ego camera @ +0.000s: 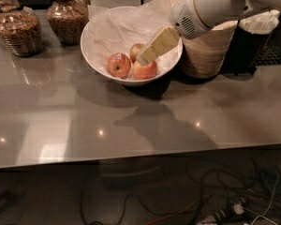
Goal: Pick apple from white bowl
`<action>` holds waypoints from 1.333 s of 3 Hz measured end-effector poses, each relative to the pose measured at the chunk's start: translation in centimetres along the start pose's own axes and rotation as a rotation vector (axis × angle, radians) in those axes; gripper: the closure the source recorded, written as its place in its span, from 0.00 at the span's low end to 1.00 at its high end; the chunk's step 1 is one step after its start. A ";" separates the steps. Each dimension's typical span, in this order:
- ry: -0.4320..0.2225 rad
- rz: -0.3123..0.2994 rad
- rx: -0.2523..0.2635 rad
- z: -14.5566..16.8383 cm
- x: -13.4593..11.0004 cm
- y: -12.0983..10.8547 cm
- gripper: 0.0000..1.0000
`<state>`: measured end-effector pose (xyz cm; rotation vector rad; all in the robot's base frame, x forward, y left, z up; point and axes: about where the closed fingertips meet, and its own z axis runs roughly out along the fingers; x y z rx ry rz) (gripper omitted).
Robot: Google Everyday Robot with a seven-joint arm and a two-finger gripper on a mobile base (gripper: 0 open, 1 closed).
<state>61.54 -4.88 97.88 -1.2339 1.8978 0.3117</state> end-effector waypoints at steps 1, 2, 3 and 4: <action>0.013 -0.007 0.014 2.5 0.5 0.6 0.18; 0.042 -0.004 0.023 4.4 1.6 1.1 0.41; 0.075 0.010 0.029 5.9 3.2 1.4 0.44; 0.101 0.032 0.035 6.9 4.6 1.4 0.36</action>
Offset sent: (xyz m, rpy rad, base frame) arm 0.0163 0.0269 -0.0711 -0.0696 0.0179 -0.0469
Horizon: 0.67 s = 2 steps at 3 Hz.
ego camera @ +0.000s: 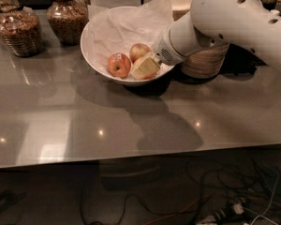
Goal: Pick apple from white bowl
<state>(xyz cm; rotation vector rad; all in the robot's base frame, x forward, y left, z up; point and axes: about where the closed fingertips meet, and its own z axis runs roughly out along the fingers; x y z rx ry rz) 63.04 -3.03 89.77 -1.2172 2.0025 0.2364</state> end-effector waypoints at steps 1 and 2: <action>0.012 0.018 0.007 1.0 0.8 -0.2 0.28; 0.016 0.036 0.017 2.0 1.2 -0.8 0.28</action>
Offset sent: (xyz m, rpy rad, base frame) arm 0.0272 -0.0059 -0.0312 0.0057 0.0201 -0.0712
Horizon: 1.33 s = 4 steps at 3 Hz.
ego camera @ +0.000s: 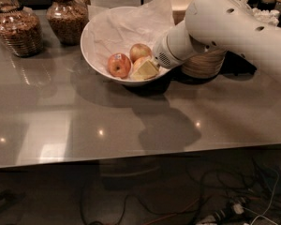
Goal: Pick apple from white bowl
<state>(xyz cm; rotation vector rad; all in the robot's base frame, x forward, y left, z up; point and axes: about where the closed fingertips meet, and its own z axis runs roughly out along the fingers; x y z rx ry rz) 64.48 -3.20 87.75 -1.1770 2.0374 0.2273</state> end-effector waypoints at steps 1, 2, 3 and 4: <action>0.007 0.014 0.007 1.1 0.2 -0.8 0.30; 0.030 0.029 -0.002 2.4 0.7 -1.3 0.34; 0.052 0.046 -0.020 3.3 1.4 -1.2 0.43; 0.060 0.054 -0.030 3.5 1.7 -1.0 0.62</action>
Offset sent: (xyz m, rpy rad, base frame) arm 0.0337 -0.0030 -0.0305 -0.0161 0.0600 -0.0402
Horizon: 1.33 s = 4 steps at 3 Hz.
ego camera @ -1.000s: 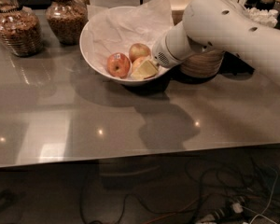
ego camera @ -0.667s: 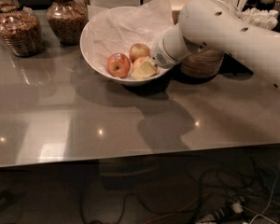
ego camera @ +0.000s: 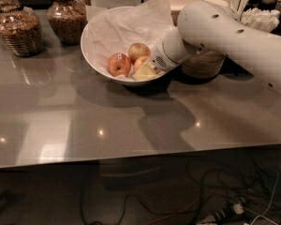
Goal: Pick apple from white bowl
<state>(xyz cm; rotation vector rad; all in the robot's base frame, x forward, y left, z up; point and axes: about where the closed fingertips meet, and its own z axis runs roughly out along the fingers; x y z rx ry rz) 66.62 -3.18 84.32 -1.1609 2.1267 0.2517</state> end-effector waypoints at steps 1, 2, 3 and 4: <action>-0.030 -0.009 -0.007 -0.7 -0.9 0.3 0.85; -0.100 -0.039 0.000 -2.7 -3.1 0.2 1.00; -0.185 -0.078 0.013 -5.3 -5.8 -0.2 1.00; -0.264 -0.095 -0.040 -8.3 -7.0 -0.1 1.00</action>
Offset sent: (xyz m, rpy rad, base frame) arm -0.0041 0.0125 0.0811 0.1104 -0.1617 0.0805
